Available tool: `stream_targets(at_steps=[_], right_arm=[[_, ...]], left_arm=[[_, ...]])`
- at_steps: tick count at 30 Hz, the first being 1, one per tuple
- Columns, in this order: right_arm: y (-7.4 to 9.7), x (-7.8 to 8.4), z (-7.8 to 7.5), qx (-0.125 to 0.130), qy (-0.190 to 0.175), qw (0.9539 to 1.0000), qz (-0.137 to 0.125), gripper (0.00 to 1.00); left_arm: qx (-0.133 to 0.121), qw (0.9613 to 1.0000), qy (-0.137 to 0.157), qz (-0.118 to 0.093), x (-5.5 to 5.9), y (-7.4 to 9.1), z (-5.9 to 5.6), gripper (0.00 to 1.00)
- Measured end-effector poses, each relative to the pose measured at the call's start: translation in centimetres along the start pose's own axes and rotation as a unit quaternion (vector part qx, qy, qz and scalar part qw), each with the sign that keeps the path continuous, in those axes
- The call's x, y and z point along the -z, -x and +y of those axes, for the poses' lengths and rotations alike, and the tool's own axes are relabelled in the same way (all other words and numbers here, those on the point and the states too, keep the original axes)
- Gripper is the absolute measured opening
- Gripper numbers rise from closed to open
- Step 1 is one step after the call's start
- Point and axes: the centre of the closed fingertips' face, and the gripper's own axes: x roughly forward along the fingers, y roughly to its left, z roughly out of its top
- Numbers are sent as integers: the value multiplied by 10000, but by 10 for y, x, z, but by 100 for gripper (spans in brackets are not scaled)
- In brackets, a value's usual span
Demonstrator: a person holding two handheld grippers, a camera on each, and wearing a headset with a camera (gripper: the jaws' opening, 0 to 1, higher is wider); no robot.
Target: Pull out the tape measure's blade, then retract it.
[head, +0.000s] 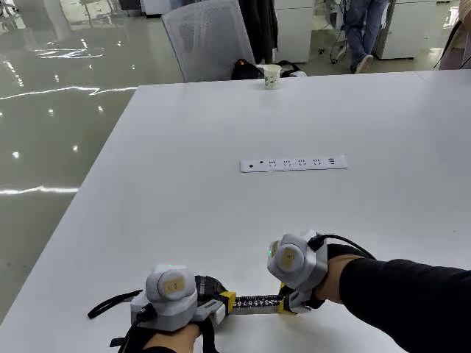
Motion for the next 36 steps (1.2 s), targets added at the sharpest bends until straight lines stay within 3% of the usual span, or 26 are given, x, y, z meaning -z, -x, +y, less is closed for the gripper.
stream_targets(at_steps=[11,18,24,27,32,36], right_arm=[[-3,-7,0,16,-42,10000,-41,10],[-5,-10,0,-110,11,9998,-150,11],[-7,-13,0,-152,38,9999,-40,11],[-8,-16,-1,-121,-207,9996,-155,11],[-9,-23,0,-49,-241,9988,-417,10],[-12,-29,2,-23,-199,9989,-415,10]], left_arm=[[9,10000,0,6,0,-1,0,62],[16,10000,8,15,0,-1,0,62],[19,10000,8,21,-1,-2,1,62],[22,10000,15,22,-1,-2,1,62],[25,10000,23,20,-2,-2,1,62],[30,10000,24,23,-1,-2,1,62]])
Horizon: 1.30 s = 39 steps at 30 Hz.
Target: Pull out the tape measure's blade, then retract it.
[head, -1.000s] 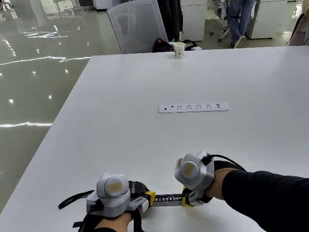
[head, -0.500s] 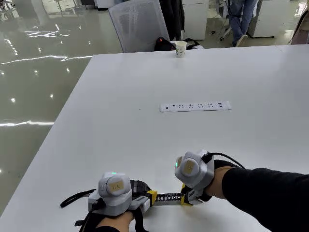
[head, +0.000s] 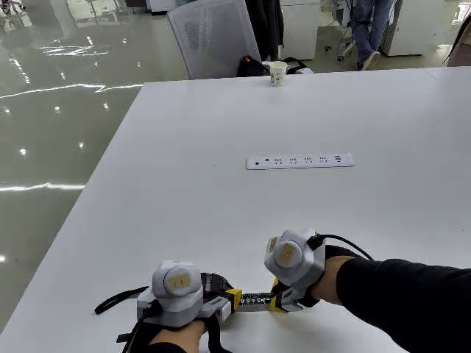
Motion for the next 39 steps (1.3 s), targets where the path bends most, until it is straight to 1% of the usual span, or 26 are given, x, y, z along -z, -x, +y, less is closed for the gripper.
stream_targets(at_steps=[4,20,26,36,39], right_arm=[[-1,-1,1,-35,39,10000,16,10],[-6,-7,3,-67,9,10000,-69,10],[-6,-9,5,-95,61,9999,-88,10],[-7,-14,8,-155,-40,9997,-171,10],[-7,-15,9,-155,-11,9997,-178,11]], left_arm=[[1,10000,2,4,0,0,0,62],[14,10000,28,10,2,1,0,62],[20,10000,23,9,2,1,-1,62],[41,10000,47,21,2,2,-1,62],[53,10000,50,20,2,3,-1,62]])
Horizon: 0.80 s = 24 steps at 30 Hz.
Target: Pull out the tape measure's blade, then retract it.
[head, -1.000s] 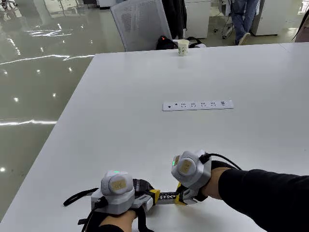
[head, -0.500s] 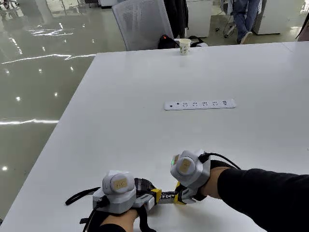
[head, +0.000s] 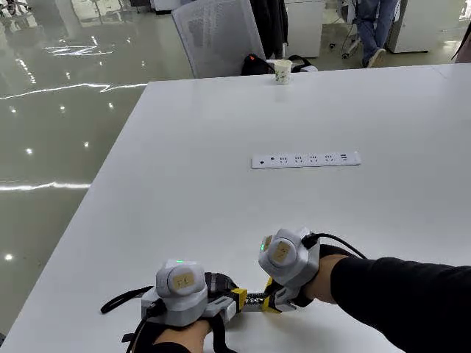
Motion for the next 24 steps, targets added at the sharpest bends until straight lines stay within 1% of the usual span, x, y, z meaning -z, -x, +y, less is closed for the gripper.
stream_targets(at_steps=[12,16,20,24], right_arm=[[-1,-3,2,-20,-8,10000,-41,11],[-2,-5,2,-39,-67,10000,-61,11],[-3,-6,2,-43,-37,10000,-70,11],[-4,-7,0,-50,-76,9999,-85,11]], left_arm=[[27,10000,8,4,-1,0,0,62],[33,10000,13,4,-1,0,0,62],[33,10000,11,5,-2,0,0,62],[38,10000,22,4,-2,-1,0,62]])
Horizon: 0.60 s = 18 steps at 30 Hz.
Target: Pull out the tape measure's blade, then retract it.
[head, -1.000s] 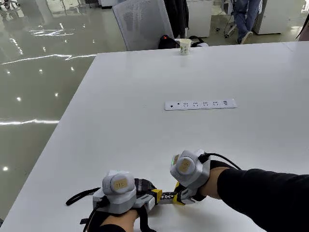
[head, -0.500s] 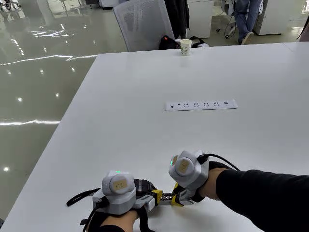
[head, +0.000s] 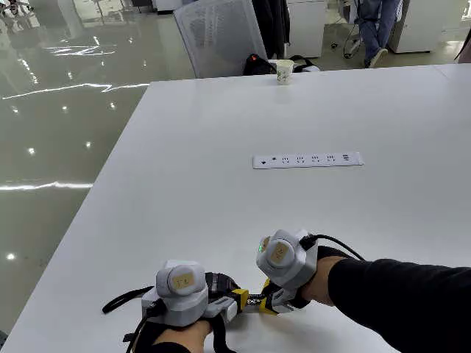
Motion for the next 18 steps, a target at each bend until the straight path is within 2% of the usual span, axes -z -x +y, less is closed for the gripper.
stream_targets(at_steps=[18], right_arm=[[-3,-7,0,17,45,10000,-72,11]], left_arm=[[14,10000,10,2,-1,0,0,62]])
